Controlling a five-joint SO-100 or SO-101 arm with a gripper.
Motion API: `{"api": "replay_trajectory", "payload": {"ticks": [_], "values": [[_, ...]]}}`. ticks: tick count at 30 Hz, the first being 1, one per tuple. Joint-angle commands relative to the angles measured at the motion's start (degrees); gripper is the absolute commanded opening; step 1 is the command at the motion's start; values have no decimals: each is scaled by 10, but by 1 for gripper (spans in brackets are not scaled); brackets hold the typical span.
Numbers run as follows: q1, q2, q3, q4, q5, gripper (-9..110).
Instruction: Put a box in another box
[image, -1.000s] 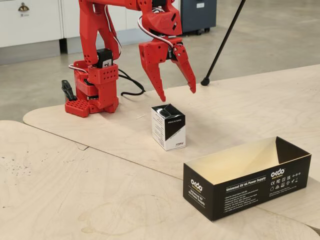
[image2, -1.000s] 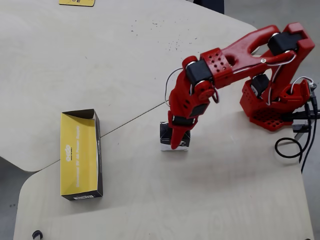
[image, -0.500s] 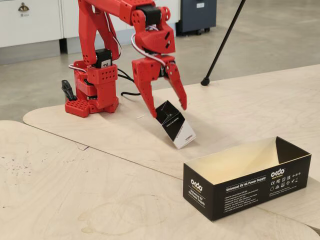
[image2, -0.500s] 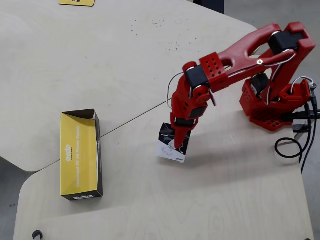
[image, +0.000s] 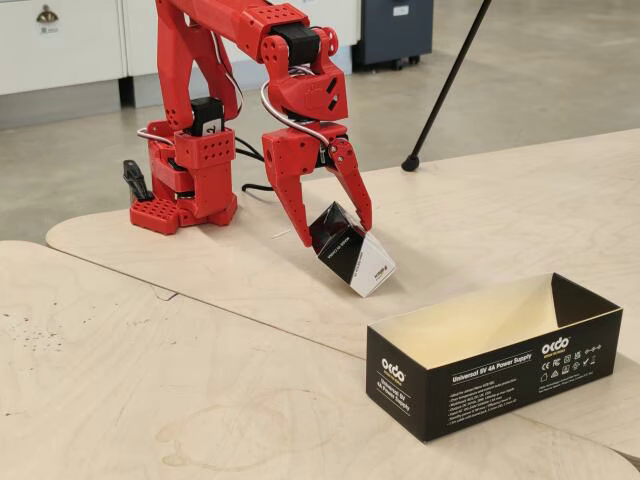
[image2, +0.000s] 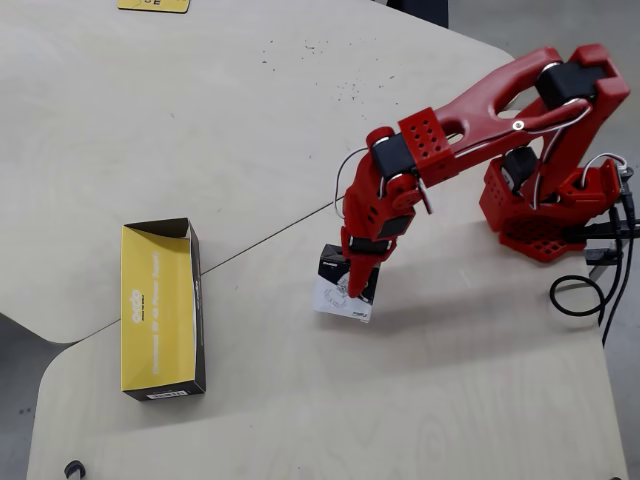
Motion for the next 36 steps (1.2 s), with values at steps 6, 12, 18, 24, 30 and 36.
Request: {"api": "replay_trajectory", "payload": {"ticks": [6, 12, 18, 24, 30, 36], "values": [[-18, 11, -60, 19, 6, 12], [-29, 13, -69, 25, 22, 8], [-32, 23, -80, 49, 30, 7], [-37, 31, -119, 93, 33, 7], [-35, 25, -173, 130, 33, 3], [-8, 7, -231, 131, 40, 2]]}}
